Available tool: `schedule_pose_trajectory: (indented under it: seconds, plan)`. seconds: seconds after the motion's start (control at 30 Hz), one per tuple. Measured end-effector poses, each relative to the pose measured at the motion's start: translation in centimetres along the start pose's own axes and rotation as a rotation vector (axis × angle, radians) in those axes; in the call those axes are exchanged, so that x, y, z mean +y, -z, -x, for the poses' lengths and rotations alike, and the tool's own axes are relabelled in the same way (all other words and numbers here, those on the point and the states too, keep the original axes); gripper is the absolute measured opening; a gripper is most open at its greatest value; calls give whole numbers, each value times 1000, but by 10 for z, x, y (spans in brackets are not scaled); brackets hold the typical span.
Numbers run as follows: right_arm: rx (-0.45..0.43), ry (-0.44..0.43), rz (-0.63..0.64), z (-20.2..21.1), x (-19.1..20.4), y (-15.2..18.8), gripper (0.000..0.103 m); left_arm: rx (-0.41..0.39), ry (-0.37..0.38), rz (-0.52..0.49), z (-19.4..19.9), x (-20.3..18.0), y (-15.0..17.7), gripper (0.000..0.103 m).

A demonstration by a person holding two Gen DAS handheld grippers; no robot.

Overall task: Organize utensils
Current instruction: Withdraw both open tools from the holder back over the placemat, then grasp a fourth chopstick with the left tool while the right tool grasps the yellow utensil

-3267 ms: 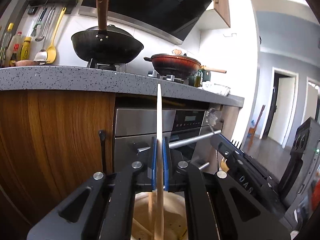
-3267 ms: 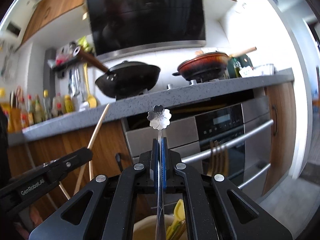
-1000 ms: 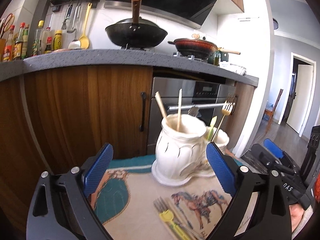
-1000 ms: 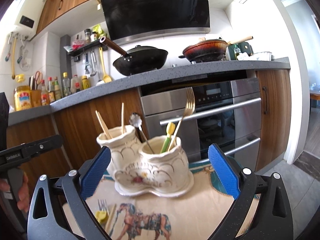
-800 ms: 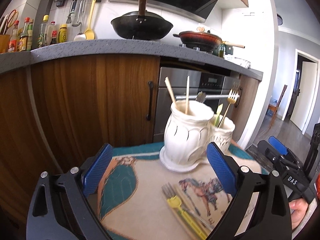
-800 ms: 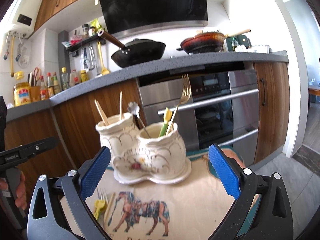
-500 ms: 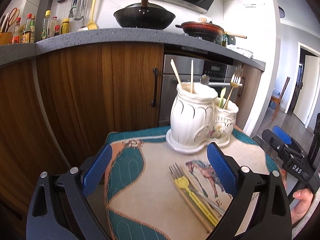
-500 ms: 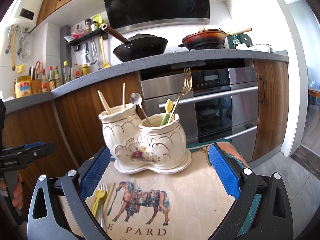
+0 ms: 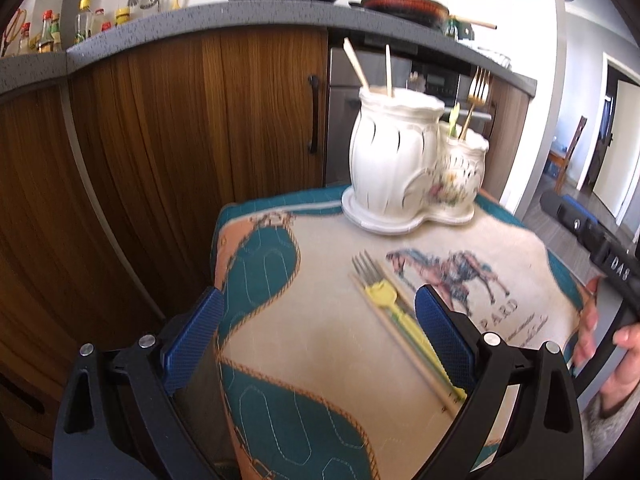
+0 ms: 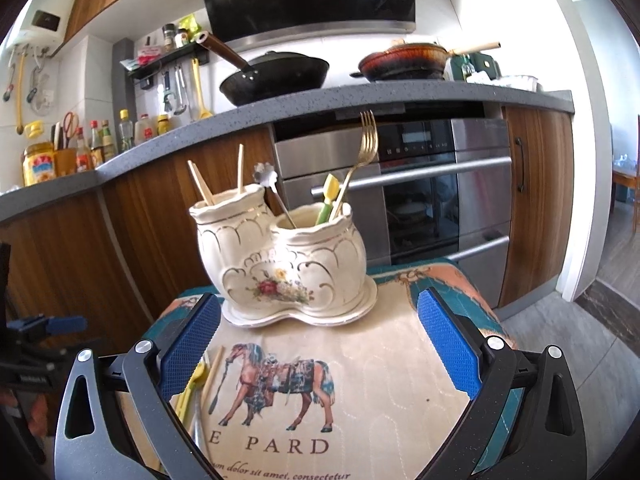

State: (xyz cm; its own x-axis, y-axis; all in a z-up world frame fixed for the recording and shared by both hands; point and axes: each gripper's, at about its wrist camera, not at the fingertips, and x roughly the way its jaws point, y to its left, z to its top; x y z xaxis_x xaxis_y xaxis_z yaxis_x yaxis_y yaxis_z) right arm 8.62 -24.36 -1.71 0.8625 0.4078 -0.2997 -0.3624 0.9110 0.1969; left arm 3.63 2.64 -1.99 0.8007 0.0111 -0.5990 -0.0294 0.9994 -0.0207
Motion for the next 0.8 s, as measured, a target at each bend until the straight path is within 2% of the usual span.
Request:
schedule_pose_trajectory:
  seconds: [0.2,0.33,0.5,0.57,0.67,0.8]
  plan:
    - [51,-17,-52,-10,-5,2,98,80,-6,16,-19,3,11,95]
    - [63,-20,-43,-13,-3,3,98,143,51,30,-30,-3,18,93]
    - [72,-25,-36,-15,-1,3,98,205,112,-4,-42,-29,20,75]
    - [73,-27,-33,-15,0,3,98,214,131,-12,-44,-40,20,60]
    - [80,-47,-23,-15,1,3,98,228,128,-43,-47,-54,19,57]
    - [102,-60,18,-16,9,6,98,237,131,-11,-50,-50,19,56]
